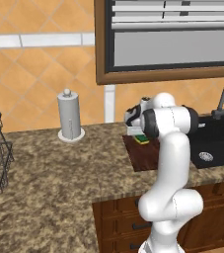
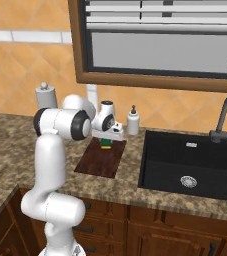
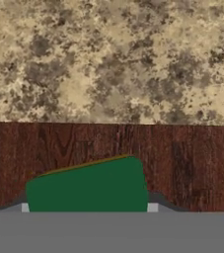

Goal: Pick up the sponge from the counter and clean the cutting board by briefly scrubbing or pressing down on the cutting board. Once finished, release the sponge.

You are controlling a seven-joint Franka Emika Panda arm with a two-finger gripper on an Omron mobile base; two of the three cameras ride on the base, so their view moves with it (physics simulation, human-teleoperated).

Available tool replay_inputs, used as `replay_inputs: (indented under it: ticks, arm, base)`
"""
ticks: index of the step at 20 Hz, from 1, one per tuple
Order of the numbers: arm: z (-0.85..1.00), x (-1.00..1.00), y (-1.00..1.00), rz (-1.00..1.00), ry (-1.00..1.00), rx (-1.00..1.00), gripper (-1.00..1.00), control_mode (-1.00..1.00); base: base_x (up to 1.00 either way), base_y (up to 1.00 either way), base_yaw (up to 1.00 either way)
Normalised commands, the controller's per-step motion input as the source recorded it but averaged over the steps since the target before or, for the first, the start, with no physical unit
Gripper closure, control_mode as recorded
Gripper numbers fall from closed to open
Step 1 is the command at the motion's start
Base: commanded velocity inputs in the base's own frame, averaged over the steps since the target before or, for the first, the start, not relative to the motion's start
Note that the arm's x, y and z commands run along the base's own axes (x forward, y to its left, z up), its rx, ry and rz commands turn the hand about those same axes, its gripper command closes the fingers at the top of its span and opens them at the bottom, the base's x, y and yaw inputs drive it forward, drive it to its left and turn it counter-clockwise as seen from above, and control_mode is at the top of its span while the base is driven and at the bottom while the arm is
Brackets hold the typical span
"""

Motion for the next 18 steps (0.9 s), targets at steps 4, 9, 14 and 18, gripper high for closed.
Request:
replay_inputs:
  ticks: [4, 9, 14, 18]
  arm:
    - [-0.07, 0.00, -0.64, -0.02, 0.00, 0.00, 1.00, -1.00]
    - [-0.59, 0.00, -0.39, -0.02, 0.00, 0.00, 1.00, -1.00]
    - [-0.14, 0.14, -0.28, -0.03, -0.03, 0.00, 1.00, -1.00]
    - [-0.11, 0.06, -0.39, -0.03, -0.06, 0.00, 1.00, -1.00]
  base:
    - [0.00, 0.00, 0.00]
    - [0.00, 0.00, 0.00]
    - [0.00, 0.00, 0.00]
    - [0.00, 0.00, 0.00]
